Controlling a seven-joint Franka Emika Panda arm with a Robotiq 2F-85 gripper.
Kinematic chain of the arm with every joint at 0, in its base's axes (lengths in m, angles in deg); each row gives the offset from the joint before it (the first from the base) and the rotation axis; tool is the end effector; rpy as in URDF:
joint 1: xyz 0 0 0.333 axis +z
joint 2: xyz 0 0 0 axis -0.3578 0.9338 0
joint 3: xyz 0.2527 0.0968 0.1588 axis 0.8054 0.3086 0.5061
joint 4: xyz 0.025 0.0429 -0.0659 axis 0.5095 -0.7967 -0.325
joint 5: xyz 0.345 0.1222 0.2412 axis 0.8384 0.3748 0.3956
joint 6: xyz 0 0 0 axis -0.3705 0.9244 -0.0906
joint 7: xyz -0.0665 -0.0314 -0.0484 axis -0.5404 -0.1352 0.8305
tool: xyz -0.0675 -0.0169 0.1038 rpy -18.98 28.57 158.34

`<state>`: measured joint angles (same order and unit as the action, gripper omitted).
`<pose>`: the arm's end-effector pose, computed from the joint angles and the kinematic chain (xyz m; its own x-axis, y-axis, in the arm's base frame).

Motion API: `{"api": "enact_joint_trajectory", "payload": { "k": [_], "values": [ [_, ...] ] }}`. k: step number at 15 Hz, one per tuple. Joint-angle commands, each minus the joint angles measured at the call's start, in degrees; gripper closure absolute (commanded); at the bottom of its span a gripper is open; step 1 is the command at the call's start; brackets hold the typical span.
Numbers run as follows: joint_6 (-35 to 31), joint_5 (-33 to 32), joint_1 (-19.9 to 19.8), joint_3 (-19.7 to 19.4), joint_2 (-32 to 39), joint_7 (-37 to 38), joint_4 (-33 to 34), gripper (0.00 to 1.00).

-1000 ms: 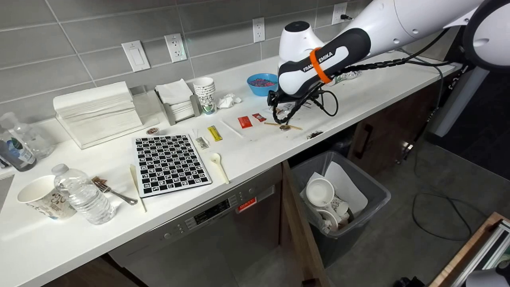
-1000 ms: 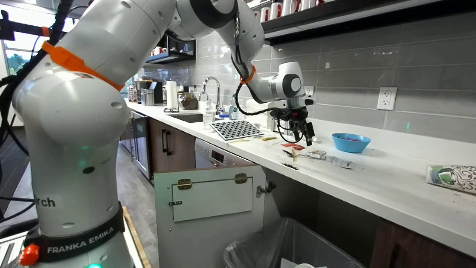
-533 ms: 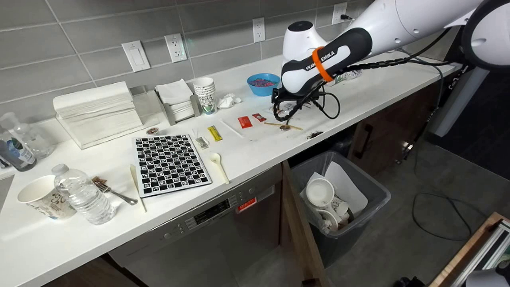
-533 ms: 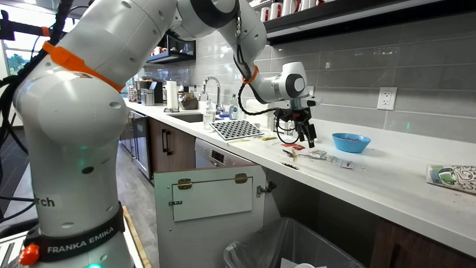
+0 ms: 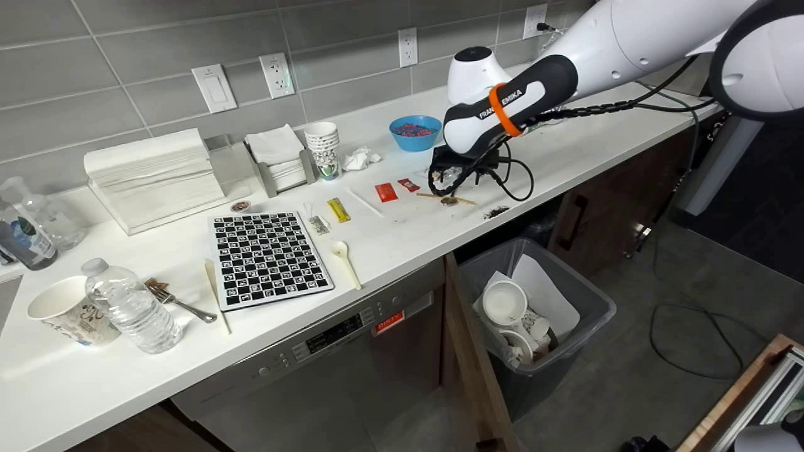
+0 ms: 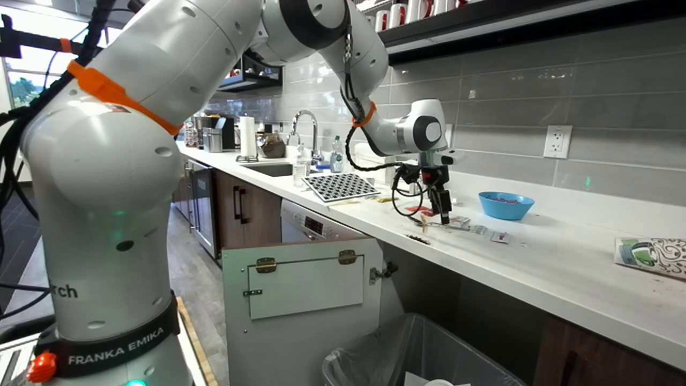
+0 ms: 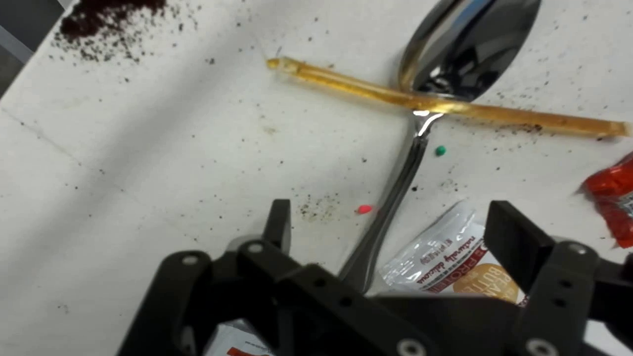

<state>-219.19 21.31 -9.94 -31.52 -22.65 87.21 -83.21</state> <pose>0.7564 0.0354 0.2363 0.7444 -0.6167 0.2560 -0.6318 -0.7746 -0.0289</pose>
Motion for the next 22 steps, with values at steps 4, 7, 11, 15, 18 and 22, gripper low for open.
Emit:
{"api": "enact_joint_trajectory", "payload": {
  "k": [4, 7, 11, 15, 18, 22],
  "values": [
    [1.2, 0.7, 0.0, 0.1, 2.8, 6.1, 2.9, 0.07],
    [1.3, 0.7, -0.3, 0.2, 3.3, 7.1, 3.3, 0.35],
    [1.5, 0.9, -0.6, 0.5, 3.7, 7.4, 3.9, 0.36],
    [1.8, 0.8, -0.6, 0.4, 3.9, 7.8, 4.3, 0.44],
    [2.7, 1.1, -0.7, 0.7, 3.5, 7.8, 4.2, 0.46],
    [4.3, 1.3, -0.7, 1.0, 3.5, 8.0, 4.5, 0.51]
  ]
}}
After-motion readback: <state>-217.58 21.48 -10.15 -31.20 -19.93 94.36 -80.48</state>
